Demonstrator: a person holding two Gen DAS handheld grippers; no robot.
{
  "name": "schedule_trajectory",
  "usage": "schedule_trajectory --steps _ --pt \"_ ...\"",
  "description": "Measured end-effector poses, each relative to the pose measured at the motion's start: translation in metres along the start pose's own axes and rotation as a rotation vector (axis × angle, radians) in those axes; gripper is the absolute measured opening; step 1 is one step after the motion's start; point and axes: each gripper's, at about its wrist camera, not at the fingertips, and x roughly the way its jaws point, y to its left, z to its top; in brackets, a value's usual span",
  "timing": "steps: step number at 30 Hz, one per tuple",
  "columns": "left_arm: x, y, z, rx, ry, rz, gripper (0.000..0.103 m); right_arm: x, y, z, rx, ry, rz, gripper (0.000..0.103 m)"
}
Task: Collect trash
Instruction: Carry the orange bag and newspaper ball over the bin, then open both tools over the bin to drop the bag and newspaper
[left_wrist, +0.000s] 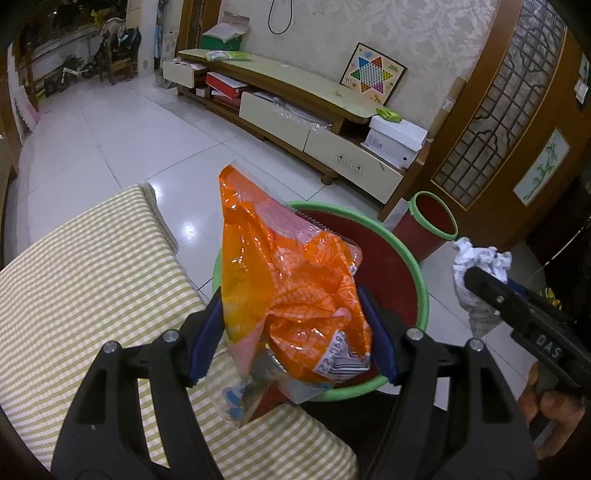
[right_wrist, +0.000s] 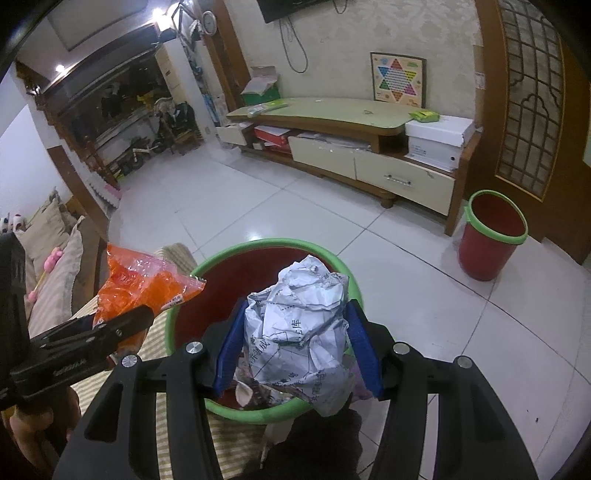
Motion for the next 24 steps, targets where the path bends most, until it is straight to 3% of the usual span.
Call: schedule_trajectory --steps 7,10,17,24 --pt "0.018 -0.006 0.004 0.005 0.036 -0.001 0.07 0.003 -0.011 -0.004 0.014 0.012 -0.017 0.053" --pt "0.02 -0.003 0.006 0.0 0.041 0.011 0.079 0.006 -0.012 -0.006 0.015 0.021 -0.021 0.053" --pt "0.003 0.011 -0.002 -0.011 0.01 0.038 0.094 0.022 -0.004 -0.009 -0.002 0.056 -0.015 0.053" --pt "-0.042 0.056 -0.038 -0.116 0.0 0.115 0.094 0.051 0.022 -0.006 -0.044 0.107 0.02 0.053"
